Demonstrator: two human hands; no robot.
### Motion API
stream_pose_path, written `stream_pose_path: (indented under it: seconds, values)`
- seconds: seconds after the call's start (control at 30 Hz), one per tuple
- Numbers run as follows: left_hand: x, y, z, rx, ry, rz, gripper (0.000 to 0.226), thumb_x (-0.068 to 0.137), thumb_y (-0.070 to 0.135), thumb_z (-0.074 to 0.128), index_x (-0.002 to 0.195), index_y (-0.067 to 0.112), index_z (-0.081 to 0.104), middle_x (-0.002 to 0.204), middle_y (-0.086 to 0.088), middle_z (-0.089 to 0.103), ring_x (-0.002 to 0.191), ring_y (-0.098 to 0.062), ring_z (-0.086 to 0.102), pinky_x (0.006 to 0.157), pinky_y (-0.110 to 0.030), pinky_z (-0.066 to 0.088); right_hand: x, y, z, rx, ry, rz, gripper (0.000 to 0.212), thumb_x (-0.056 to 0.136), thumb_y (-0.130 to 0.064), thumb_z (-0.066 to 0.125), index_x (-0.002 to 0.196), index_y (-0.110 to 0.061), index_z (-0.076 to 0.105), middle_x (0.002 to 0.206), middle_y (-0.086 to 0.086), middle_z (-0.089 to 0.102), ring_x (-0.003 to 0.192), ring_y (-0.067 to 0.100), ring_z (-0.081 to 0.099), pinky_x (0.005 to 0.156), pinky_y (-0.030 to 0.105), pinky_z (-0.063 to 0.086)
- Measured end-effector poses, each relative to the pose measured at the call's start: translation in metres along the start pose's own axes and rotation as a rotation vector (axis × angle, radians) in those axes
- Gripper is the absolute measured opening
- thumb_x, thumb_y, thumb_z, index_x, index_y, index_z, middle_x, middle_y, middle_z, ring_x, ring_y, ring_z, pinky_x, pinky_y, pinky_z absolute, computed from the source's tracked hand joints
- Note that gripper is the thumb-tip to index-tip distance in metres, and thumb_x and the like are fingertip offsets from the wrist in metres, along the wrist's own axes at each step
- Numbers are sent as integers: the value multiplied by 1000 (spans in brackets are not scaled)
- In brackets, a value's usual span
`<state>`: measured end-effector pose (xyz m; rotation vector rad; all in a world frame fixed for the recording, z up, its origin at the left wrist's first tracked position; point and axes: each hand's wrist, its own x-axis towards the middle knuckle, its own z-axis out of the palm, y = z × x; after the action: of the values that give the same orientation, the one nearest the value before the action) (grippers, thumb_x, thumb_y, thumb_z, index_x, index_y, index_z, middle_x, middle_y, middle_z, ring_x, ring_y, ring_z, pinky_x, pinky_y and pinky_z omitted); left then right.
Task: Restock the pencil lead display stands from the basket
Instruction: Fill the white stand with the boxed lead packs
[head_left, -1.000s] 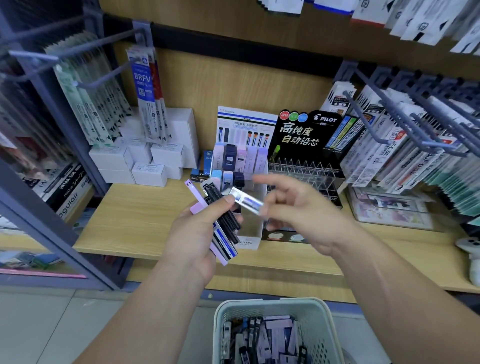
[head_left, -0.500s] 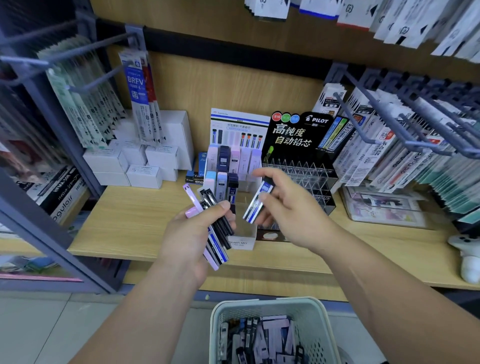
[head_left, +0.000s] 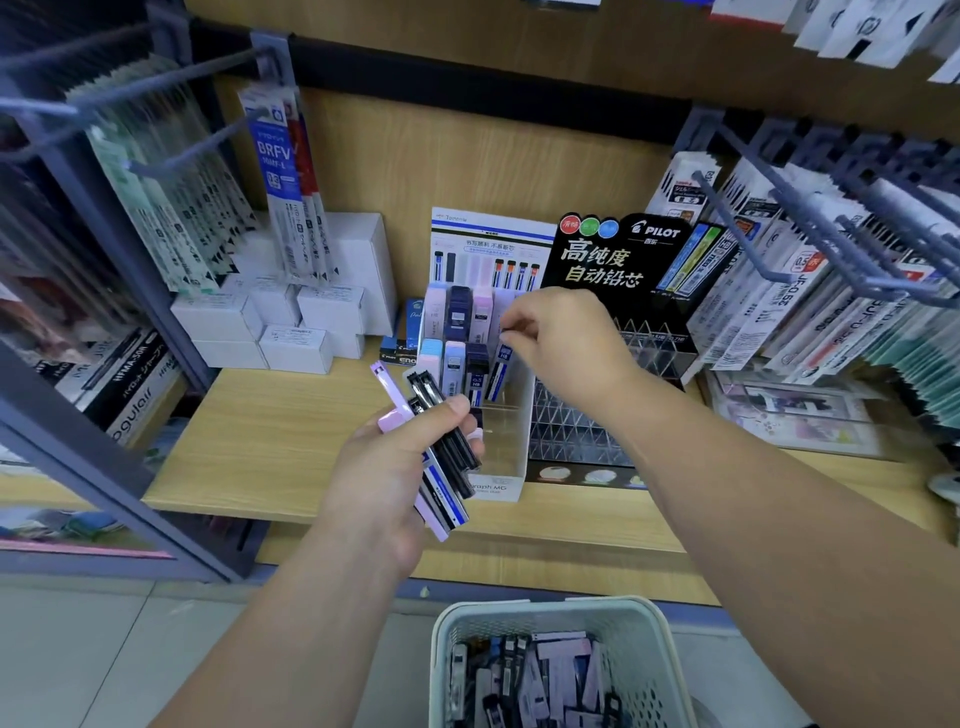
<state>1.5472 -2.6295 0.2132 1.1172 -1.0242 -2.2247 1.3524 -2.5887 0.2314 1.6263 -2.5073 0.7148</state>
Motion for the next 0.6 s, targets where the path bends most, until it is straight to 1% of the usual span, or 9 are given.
stream_pose_path:
  seconds: [0.07,0.27,0.33,0.4,0.43,0.47,0.53,0.6]
  values:
    - [0,-1,1,5,0,1,24,80,18,79,100,8,72,90,-12,77,74,-24,73,63,-31,56,1,-3,2,-21,-24,-29,13,93,-14,69,103,-12,77,103,7,73,94,23,66,89,38,53]
    - [0,1,1,7,-4,5,27,78,19,80,100,9,71,89,-11,77,76,-23,74,65,-33,55,2,4,-1,-50,-32,-127,8,91,-12,71,95,-11,78,96,5,71,87,23,65,83,41,54]
    - [-1,1,1,9,-7,3,29,76,20,81,100,9,71,90,-11,77,76,-24,74,71,-37,57,1,6,0,-62,-25,-149,6,89,-10,72,92,-11,78,93,4,71,85,23,65,80,40,54]
    - [-2,1,2,11,-20,-3,32,71,21,82,99,9,70,91,-12,77,77,-25,73,82,-45,56,1,7,3,-71,23,-170,5,85,-10,76,87,-14,78,87,2,72,84,23,64,77,37,53]
    - [-3,1,2,11,-23,-5,34,69,22,83,98,10,70,91,-12,77,78,-26,72,85,-47,55,1,7,4,-71,49,-177,5,83,-12,78,86,-15,79,84,0,72,84,22,63,75,34,52]
    - [-4,1,2,13,-23,-6,34,68,22,83,97,10,71,91,-12,77,78,-26,72,86,-47,54,1,7,6,-60,64,-177,5,82,-13,80,85,-17,79,82,-1,73,83,19,61,75,32,50]
    - [-4,1,2,12,-16,-7,28,73,19,82,97,10,71,91,-12,77,79,-27,73,88,-47,54,0,7,7,-16,80,-164,4,83,-16,80,86,-18,80,83,-3,73,81,13,57,76,29,48]
    - [-4,1,2,12,-12,-8,24,77,19,81,97,10,71,91,-12,77,79,-27,73,89,-49,54,0,8,7,5,103,-151,3,83,-16,80,86,-18,80,83,-3,73,81,13,58,76,28,47]
